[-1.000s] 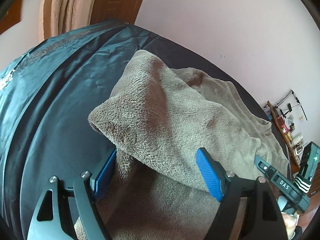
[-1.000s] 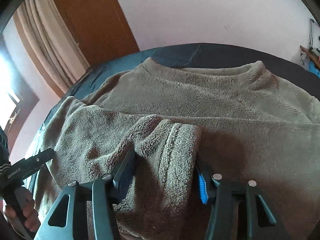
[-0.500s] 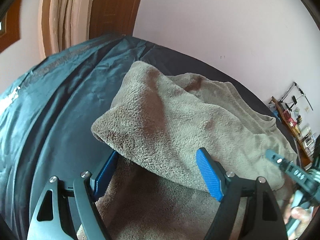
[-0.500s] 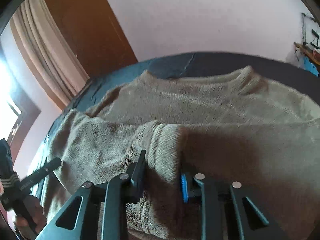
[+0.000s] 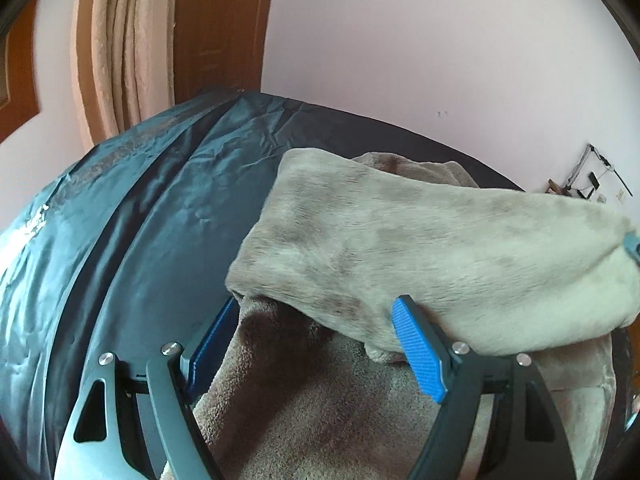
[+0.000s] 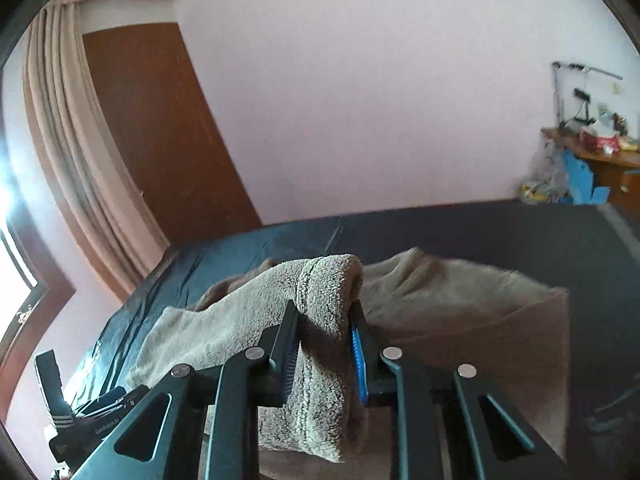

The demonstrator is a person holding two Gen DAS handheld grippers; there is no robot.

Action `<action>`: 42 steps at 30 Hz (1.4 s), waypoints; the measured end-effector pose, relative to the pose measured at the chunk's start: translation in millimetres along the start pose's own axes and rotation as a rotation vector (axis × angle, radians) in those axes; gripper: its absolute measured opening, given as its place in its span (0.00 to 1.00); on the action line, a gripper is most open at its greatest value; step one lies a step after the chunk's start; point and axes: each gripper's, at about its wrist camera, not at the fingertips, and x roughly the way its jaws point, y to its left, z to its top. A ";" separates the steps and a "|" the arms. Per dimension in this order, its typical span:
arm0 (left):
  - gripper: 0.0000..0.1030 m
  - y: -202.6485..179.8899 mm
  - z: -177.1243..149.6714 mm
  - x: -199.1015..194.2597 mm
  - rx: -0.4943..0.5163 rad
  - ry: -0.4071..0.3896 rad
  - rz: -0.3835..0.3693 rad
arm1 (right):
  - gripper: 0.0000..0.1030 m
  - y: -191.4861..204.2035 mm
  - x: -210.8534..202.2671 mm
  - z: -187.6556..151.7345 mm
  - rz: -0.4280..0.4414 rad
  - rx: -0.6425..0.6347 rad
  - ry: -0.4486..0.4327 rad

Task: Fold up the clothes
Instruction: 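Carry the held sleeve across the body with the right gripper and release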

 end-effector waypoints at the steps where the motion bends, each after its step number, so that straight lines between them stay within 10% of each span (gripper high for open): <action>1: 0.80 -1.4 -0.6 0.0 0.009 -0.001 0.000 | 0.23 -1.8 -5.8 1.7 -0.009 0.000 -0.013; 17: 0.82 -6.6 -2.4 5.2 0.045 0.016 0.016 | 0.23 -46.2 -67.4 -17.1 -0.242 0.044 -0.103; 29: 0.82 2.0 -1.1 13.8 0.016 0.037 0.088 | 0.24 -80.8 -23.4 -69.8 -0.265 0.103 0.140; 32: 0.82 5.7 -0.3 16.2 0.001 0.046 0.086 | 0.30 -84.1 -21.9 -75.2 -0.272 0.115 0.163; 35: 0.82 6.1 0.3 14.0 0.003 0.031 0.103 | 0.58 -93.1 -24.3 -75.4 -0.293 0.130 0.153; 42: 0.83 15.9 4.2 10.2 -0.032 0.003 0.142 | 0.59 -83.7 -39.8 -68.0 -0.363 0.078 0.086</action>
